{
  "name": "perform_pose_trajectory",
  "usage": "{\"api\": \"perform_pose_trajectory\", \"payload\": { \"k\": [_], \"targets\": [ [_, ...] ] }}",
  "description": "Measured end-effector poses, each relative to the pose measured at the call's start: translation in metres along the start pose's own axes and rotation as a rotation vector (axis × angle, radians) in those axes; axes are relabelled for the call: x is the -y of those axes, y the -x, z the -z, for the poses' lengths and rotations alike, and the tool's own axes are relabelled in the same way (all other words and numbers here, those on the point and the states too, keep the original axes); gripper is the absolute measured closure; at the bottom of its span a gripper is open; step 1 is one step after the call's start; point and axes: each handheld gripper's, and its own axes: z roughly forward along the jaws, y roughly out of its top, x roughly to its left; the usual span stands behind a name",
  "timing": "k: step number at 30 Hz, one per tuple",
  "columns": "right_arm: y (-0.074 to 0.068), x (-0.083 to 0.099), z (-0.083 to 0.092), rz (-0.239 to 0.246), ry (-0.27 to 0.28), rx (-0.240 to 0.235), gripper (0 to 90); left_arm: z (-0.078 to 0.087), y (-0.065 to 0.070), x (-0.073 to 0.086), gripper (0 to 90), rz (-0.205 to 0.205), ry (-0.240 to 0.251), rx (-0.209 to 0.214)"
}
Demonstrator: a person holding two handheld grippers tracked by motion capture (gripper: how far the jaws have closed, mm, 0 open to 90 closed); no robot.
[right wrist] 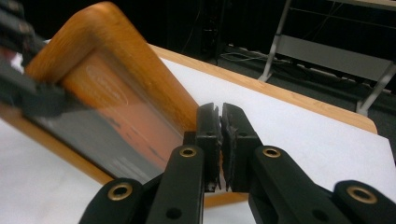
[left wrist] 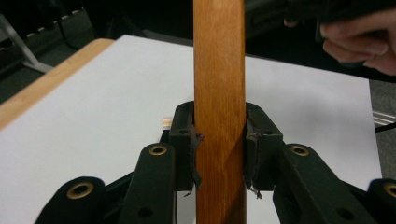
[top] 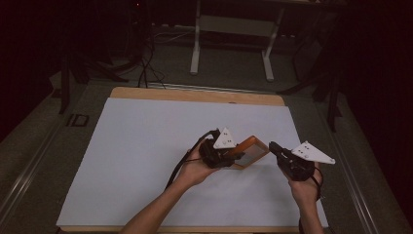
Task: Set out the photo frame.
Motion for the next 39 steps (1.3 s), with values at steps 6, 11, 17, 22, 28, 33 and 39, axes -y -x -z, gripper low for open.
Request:
{"api": "perform_pose_trajectory", "payload": {
  "k": [6,11,17,22,28,33,39],
  "targets": [
    [0.002,0.001,0.0,-0.006,-0.004,-0.03,83.3,0.012,-0.009,-0.01,69.0,-0.028,-0.055,0.034],
    [-0.004,0.001,-0.005,0.028,-0.029,-0.129,77.1,0.024,-0.015,-0.011,68.8,-0.042,-0.082,0.071],
    [-0.018,0.001,-0.016,0.079,-0.08,-0.266,58.7,0.033,-0.02,-0.007,68.7,-0.062,-0.102,0.115],
    [-0.027,0.001,-0.027,0.116,-0.12,-0.359,45.4,0.033,-0.019,-0.002,68.4,-0.074,-0.094,0.139],
    [-0.034,-0.001,-0.046,0.143,-0.131,-0.422,42.6,0.032,-0.021,-0.002,67.9,-0.093,-0.091,0.189],
    [-0.036,-0.002,-0.049,0.157,-0.125,-0.413,51.1,0.033,-0.027,0.0,64.2,-0.065,-0.078,0.182],
    [-0.031,0.004,-0.046,0.145,-0.122,-0.393,58.0,0.039,-0.03,0.005,51.6,-0.026,-0.03,0.153]
  ]
}}
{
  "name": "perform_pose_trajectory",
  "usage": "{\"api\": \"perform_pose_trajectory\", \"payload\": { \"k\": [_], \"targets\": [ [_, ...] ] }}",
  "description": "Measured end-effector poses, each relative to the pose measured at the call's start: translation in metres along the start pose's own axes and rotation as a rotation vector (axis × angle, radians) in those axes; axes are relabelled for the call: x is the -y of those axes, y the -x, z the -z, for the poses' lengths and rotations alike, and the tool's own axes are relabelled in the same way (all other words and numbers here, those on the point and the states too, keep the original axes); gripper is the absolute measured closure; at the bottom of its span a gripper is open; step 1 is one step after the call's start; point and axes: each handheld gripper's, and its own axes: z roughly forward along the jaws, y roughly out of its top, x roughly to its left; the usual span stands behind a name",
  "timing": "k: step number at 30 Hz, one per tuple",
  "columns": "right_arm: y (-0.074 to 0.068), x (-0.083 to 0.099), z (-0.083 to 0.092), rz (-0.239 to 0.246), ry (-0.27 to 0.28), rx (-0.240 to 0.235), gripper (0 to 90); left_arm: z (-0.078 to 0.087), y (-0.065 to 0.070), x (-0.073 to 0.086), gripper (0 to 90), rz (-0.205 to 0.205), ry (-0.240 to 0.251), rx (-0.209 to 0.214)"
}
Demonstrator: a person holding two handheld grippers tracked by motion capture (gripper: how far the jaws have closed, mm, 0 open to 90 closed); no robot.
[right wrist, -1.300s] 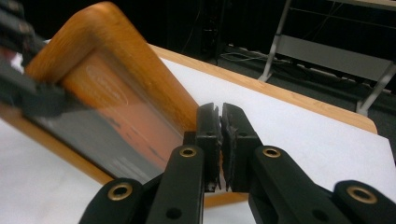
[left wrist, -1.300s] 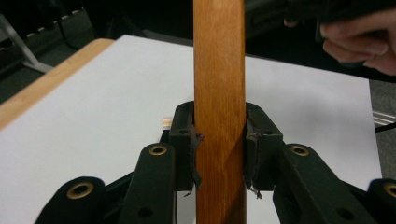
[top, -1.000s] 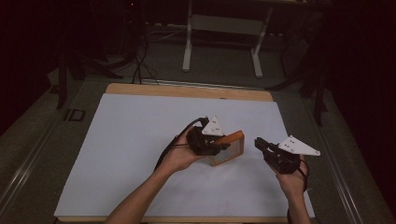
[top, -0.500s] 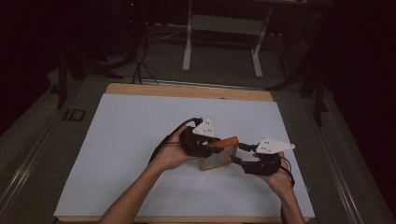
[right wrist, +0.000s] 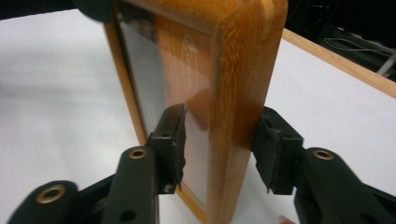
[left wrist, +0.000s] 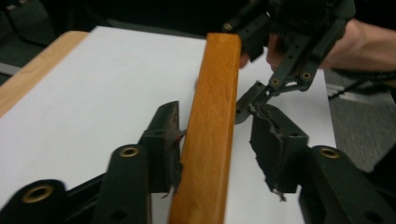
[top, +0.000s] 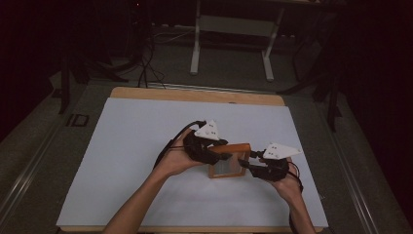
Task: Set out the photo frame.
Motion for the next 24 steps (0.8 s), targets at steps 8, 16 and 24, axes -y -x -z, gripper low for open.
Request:
{"api": "perform_pose_trajectory", "payload": {
  "k": [8,16,24],
  "targets": [
    [0.001,0.004,0.003,0.011,0.002,0.007,62.4,0.021,-0.003,0.021,38.7,0.076,0.112,-0.055],
    [0.003,0.007,0.005,0.0,0.01,0.02,62.2,0.009,-0.011,0.06,37.2,0.197,0.108,-0.076],
    [0.0,0.007,0.007,0.022,0.011,0.018,62.6,-0.037,-0.008,0.076,36.0,0.214,0.014,-0.031]
  ]
}}
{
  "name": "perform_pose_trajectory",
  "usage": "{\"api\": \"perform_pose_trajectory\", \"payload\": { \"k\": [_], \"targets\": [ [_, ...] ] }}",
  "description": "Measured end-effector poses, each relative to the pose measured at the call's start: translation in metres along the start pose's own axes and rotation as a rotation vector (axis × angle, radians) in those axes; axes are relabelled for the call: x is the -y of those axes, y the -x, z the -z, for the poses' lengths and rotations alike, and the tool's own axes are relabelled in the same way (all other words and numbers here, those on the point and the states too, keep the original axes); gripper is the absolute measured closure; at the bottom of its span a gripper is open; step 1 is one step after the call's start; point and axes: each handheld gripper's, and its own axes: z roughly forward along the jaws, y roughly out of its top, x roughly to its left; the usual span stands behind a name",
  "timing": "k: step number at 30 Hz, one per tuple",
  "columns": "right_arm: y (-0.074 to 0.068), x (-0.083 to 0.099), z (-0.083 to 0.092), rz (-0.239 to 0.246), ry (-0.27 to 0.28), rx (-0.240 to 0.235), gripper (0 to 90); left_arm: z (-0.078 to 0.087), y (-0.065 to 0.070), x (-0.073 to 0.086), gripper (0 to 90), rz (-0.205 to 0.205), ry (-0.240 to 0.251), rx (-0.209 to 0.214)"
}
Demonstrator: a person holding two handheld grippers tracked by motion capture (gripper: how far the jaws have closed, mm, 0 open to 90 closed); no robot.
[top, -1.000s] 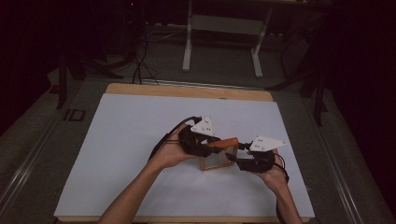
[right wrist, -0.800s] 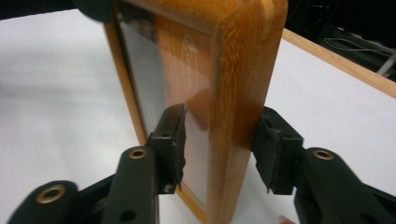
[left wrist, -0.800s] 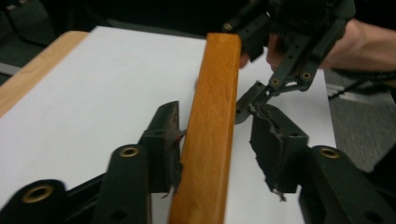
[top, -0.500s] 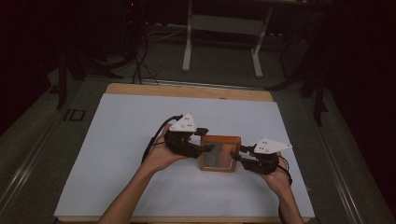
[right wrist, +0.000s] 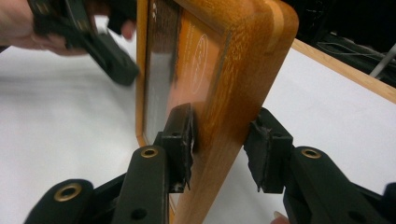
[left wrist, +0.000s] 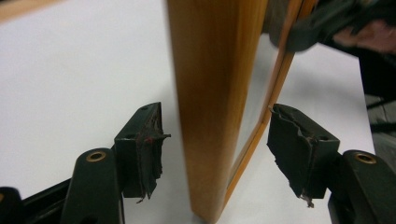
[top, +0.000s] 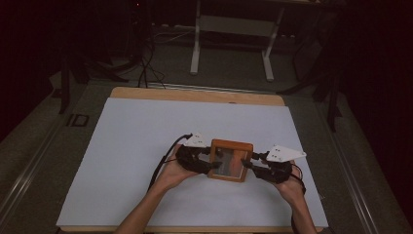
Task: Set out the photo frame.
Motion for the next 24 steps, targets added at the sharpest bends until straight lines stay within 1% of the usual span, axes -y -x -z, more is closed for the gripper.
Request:
{"api": "perform_pose_trajectory", "payload": {
  "k": [3,4,6,9,12,16,19,21,24],
  "targets": [
    [-0.001,0.001,0.001,0.013,-0.006,0.004,62.2,-0.012,0.001,0.002,36.6,-0.003,-0.021,0.036],
    [-0.001,0.002,0.002,0.014,-0.008,0.007,62.0,-0.014,0.001,0.003,37.8,-0.013,-0.026,0.039],
    [-0.001,0.004,0.003,0.017,-0.01,0.01,62.0,-0.017,0.004,0.003,43.2,-0.029,-0.031,0.03],
    [-0.001,0.006,0.005,0.023,-0.008,0.003,62.4,-0.016,0.009,0.003,48.9,-0.07,-0.039,-0.018],
    [-0.003,0.006,0.003,0.021,-0.016,-0.001,61.3,-0.015,0.01,0.005,52.7,-0.084,-0.035,-0.023],
    [-0.005,0.014,-0.006,0.007,-0.067,-0.021,58.5,-0.014,0.014,0.007,54.3,-0.104,-0.039,-0.03],
    [-0.005,0.021,-0.01,-0.019,-0.089,-0.039,58.9,-0.014,0.015,0.007,55.7,-0.104,-0.043,-0.025],
    [-0.004,0.025,-0.011,-0.034,-0.098,-0.048,60.9,-0.014,0.015,0.008,56.6,-0.098,-0.038,-0.025],
    [-0.001,0.029,-0.01,-0.061,-0.084,-0.068,63.0,-0.013,0.015,0.01,57.1,-0.094,-0.034,-0.022]
  ]
}}
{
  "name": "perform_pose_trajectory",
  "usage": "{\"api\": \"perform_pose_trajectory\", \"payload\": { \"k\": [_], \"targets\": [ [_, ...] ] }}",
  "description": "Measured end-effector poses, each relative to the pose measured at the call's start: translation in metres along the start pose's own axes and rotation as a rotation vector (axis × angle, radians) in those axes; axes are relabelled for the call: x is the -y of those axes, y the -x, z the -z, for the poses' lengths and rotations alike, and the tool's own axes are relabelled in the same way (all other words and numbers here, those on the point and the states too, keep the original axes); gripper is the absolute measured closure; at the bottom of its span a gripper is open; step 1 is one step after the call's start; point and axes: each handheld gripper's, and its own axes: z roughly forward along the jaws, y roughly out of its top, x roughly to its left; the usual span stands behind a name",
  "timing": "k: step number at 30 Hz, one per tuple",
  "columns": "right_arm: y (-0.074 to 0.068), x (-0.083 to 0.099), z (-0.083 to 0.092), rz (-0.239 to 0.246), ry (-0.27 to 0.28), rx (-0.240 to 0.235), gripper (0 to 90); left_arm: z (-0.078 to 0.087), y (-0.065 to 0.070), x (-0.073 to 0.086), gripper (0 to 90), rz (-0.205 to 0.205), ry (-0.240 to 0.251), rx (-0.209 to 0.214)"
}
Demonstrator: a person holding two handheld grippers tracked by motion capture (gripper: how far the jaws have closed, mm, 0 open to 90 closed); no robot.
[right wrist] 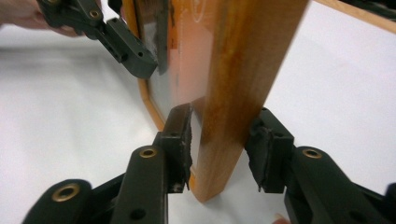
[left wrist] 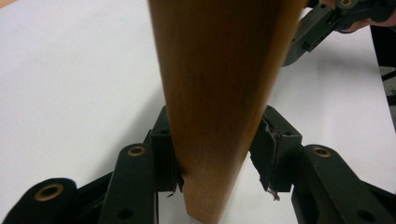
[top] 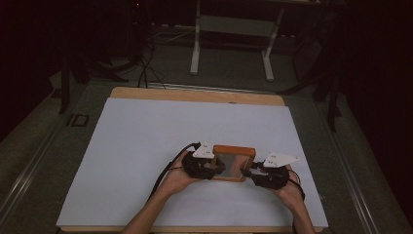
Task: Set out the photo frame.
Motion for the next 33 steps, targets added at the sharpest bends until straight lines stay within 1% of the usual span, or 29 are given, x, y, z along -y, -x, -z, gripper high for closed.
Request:
{"api": "perform_pose_trajectory", "payload": {
  "k": [3,6,8,12,15,19,22,26,28,30,33],
  "targets": [
    [0.001,0.0,0.001,-0.005,-0.001,-0.01,63.3,0.001,0.001,0.0,57.7,-0.003,0.004,-0.007],
    [0.001,0.0,0.001,-0.009,-0.002,-0.012,63.0,0.002,0.001,0.001,59.0,0.01,0.011,0.005],
    [0.002,0.0,0.001,-0.011,0.0,-0.015,62.8,0.003,0.001,0.002,59.4,0.016,0.019,0.003],
    [0.004,-0.001,-0.001,-0.026,0.003,-0.018,61.9,0.004,0.001,0.004,60.4,0.037,0.037,0.006],
    [0.005,-0.001,-0.003,-0.041,0.01,-0.032,61.9,0.007,0.0,0.006,60.8,0.062,0.05,0.014],
    [0.004,-0.004,-0.006,-0.053,0.021,-0.05,61.8,0.015,-0.002,0.007,61.0,0.08,0.074,0.016],
    [0.002,-0.009,-0.009,-0.051,0.031,-0.059,61.8,0.023,-0.002,0.01,61.2,0.095,0.089,0.009],
    [-0.002,-0.015,-0.016,-0.044,0.031,-0.073,61.8,0.033,-0.005,0.016,61.2,0.114,0.092,0.001],
    [-0.004,-0.019,-0.021,-0.039,0.03,-0.075,61.8,0.037,-0.007,0.02,60.9,0.136,0.097,0.001],
    [-0.007,-0.023,-0.025,-0.039,0.027,-0.082,61.7,0.043,-0.011,0.023,60.8,0.161,0.094,0.012],
    [-0.01,-0.028,-0.032,-0.035,0.029,-0.094,61.8,0.051,-0.013,0.026,60.7,0.176,0.093,0.007]
  ]
}}
